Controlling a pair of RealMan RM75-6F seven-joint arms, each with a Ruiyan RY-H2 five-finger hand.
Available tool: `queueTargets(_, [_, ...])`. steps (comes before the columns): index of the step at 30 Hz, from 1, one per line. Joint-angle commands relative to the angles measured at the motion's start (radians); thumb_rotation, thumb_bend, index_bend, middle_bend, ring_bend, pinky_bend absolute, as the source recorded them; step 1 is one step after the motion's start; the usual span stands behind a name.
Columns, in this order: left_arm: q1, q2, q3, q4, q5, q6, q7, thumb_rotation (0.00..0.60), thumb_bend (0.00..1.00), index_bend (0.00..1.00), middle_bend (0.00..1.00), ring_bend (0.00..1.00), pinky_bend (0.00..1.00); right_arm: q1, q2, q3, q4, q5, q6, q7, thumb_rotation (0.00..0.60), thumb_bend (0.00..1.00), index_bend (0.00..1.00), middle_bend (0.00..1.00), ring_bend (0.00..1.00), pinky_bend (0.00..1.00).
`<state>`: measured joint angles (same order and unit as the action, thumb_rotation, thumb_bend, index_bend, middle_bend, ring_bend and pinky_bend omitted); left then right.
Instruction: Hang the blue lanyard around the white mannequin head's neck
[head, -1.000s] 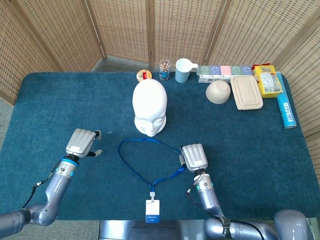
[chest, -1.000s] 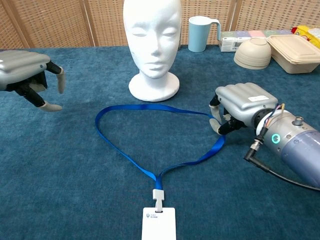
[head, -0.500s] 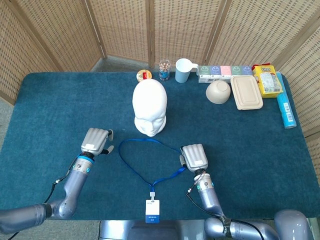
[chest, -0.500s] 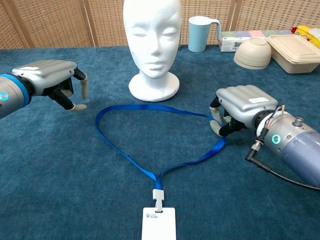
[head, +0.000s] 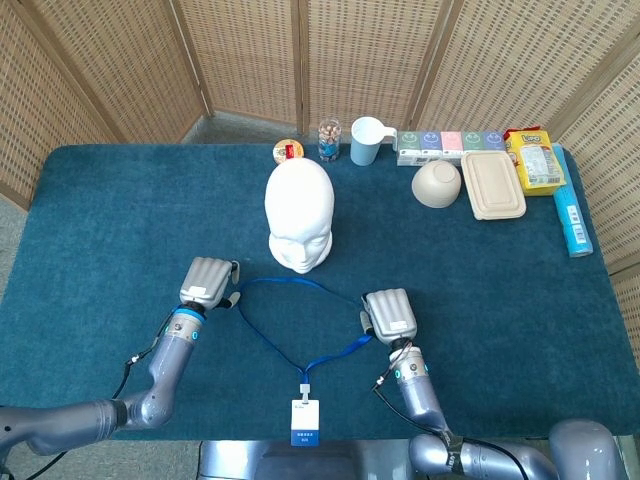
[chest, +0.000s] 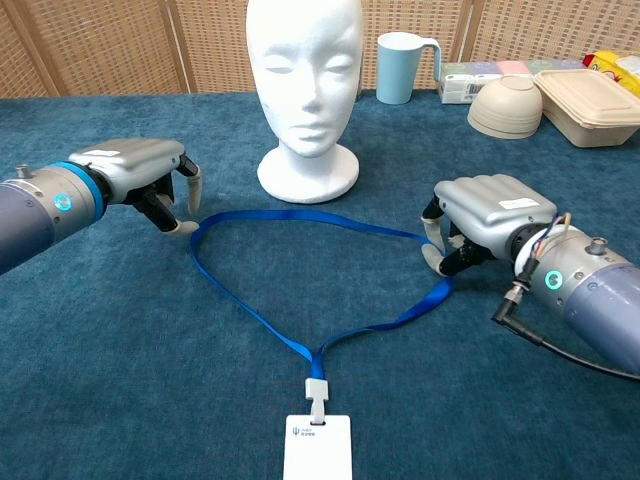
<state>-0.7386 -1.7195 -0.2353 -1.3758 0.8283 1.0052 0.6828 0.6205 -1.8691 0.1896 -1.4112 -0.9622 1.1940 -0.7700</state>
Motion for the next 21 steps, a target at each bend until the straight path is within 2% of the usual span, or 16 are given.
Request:
queueTargets(1, [-0.011, -0.010, -0.008, 0.006, -0.013, -0.003, -0.002, 0.469, 0.31, 0.51, 1.00, 1.00, 1.00, -0.001, 0.001, 0.000, 0.000, 0.002, -0.003, 0.003, 0.535, 0.58, 0.70, 1.00, 1.00, 1.00])
queueTargets(21, [-0.054, -0.056, -0.016, 0.049, -0.067, 0.019, -0.003, 0.467, 0.31, 0.51, 1.00, 1.00, 1.00, -0.002, 0.009, -0.001, -0.001, 0.013, -0.017, 0.016, 0.533, 0.58, 0.70, 1.00, 1.00, 1.00])
